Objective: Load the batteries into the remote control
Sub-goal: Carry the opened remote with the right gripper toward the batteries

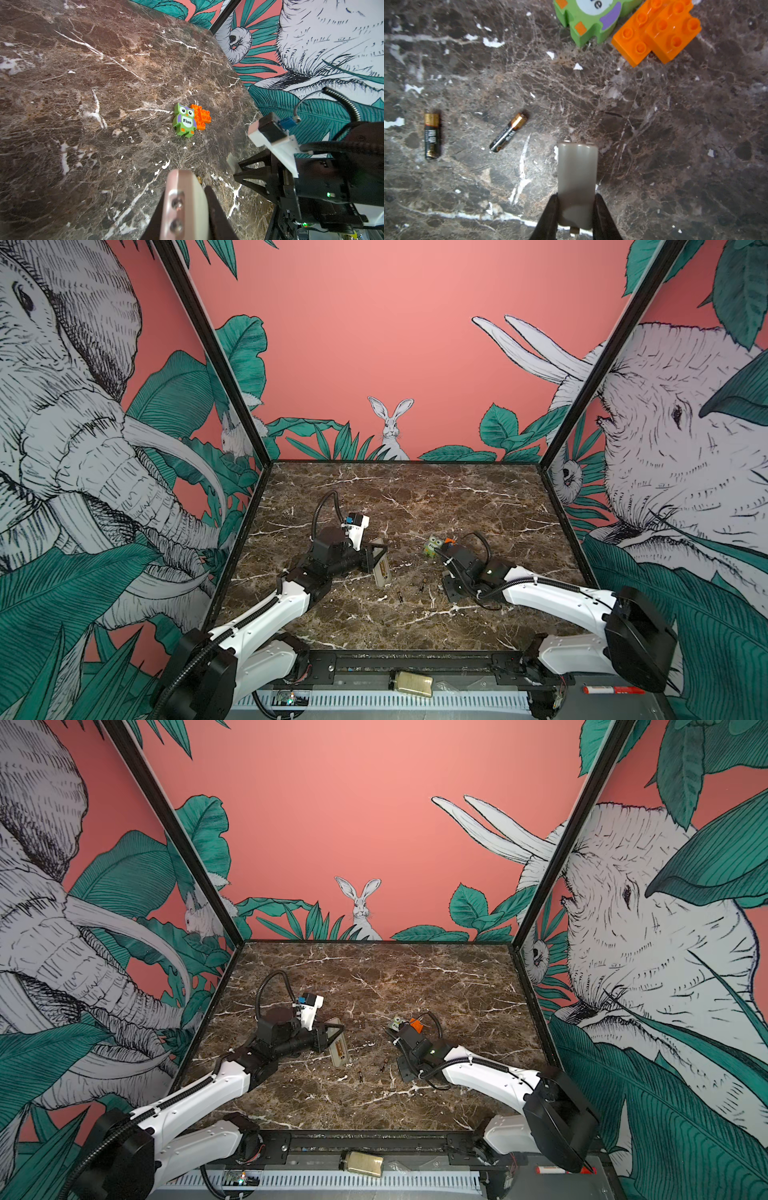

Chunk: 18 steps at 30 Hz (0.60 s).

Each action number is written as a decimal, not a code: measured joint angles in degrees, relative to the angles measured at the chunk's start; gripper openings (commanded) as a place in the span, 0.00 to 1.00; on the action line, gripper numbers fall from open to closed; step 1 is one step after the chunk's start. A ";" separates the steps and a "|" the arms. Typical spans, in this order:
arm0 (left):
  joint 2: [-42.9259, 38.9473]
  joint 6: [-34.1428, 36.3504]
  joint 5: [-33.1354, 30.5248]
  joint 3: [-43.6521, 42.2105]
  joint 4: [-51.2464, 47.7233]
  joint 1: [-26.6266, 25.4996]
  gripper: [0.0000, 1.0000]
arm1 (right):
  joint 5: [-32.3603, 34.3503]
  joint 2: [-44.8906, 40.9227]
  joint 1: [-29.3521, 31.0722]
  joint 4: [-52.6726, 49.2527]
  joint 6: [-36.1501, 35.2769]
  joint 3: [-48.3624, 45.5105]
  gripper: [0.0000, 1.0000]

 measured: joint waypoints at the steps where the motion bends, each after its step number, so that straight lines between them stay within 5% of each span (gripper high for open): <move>1: 0.00 0.00 0.04 -0.04 0.04 0.00 0.00 | 0.02 0.48 -0.13 0.04 0.02 0.00 0.26; 18: 1.05 -0.28 0.46 -1.46 1.92 0.00 0.00 | 0.17 6.08 -1.64 1.07 -0.52 -0.02 0.34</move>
